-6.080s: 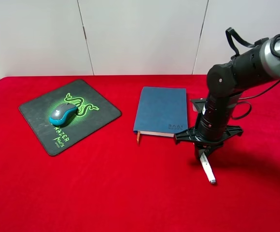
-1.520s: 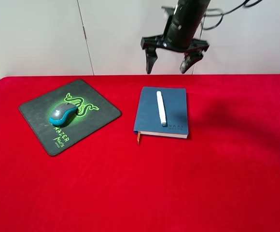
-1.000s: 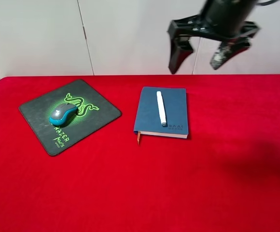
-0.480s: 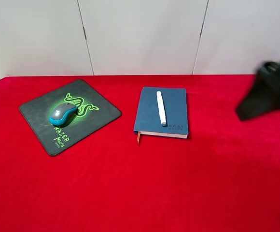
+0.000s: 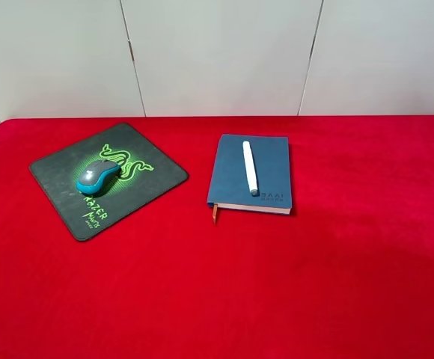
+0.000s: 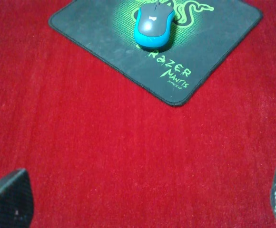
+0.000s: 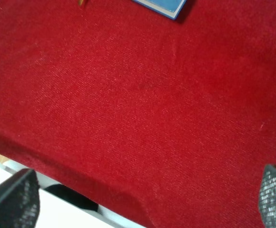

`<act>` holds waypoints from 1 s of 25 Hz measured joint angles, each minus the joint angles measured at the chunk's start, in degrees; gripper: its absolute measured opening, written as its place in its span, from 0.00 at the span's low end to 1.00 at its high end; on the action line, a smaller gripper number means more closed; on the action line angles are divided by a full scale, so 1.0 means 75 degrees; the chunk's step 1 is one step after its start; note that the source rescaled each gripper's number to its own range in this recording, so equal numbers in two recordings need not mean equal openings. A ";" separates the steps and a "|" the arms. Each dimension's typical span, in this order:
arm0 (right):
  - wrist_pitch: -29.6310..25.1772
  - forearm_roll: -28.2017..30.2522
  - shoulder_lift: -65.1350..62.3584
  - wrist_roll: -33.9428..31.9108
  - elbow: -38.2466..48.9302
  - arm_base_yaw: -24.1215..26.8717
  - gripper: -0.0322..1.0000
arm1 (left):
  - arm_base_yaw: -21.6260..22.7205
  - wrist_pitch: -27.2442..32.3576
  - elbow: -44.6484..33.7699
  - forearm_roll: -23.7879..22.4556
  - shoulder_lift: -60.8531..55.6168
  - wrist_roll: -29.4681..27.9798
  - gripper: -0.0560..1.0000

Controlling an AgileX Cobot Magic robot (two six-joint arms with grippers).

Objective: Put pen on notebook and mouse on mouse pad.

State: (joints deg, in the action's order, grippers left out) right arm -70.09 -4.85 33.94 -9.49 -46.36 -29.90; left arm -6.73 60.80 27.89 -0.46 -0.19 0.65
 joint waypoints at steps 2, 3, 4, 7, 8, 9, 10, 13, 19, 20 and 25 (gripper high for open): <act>0.0000 0.0055 -0.0532 0.0000 0.0276 0.0000 1.00 | 0.0000 0.0000 0.0000 0.0000 0.0000 0.0000 1.00; -0.0007 0.0074 -0.0805 0.0000 0.0409 0.0051 1.00 | 0.0000 0.0000 0.0000 0.0000 0.0000 0.0000 1.00; -0.0007 0.0113 -0.1059 0.0000 0.0519 0.0174 1.00 | 0.0000 0.0000 0.0000 0.0000 0.0000 0.0000 1.00; -0.0007 0.0227 -0.1760 0.0062 0.0866 0.0821 1.00 | 0.0000 0.0000 0.0000 0.0000 0.0000 0.0000 1.00; 0.0000 0.0253 -0.1975 0.0180 0.0970 0.1096 1.00 | 0.0000 0.0000 0.0000 0.0000 0.0000 0.0000 1.00; -0.0007 0.0268 -0.2231 0.0339 0.1064 0.1331 1.00 | 0.0000 0.0000 0.0000 0.0000 0.0000 0.0000 1.00; -0.0007 0.0269 -0.2446 0.0482 0.1143 0.1567 1.00 | 0.0000 0.0000 0.0000 0.0000 0.0000 0.0000 1.00; 0.0153 0.0269 -0.3091 0.0909 0.1403 0.2379 1.00 | 0.0000 0.0000 0.0000 0.0000 0.0000 0.0000 1.00; 0.0692 0.0269 -0.3872 0.1152 0.1904 0.3818 1.00 | 0.0000 0.0000 0.0000 0.0000 0.0000 0.0000 1.00; 0.0833 0.0275 -0.3970 0.1160 0.1979 0.3987 1.00 | 0.0000 0.0000 0.0000 0.0000 0.0000 0.0000 1.00; 0.1358 0.0275 -0.4533 0.1160 0.2409 0.4540 1.00 | 0.0000 0.0000 0.0000 0.0000 0.0000 0.0000 1.00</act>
State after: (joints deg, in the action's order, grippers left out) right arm -59.90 -2.79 -0.06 -0.79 -28.29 4.15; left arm -6.73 60.80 27.89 -0.46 -0.19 0.65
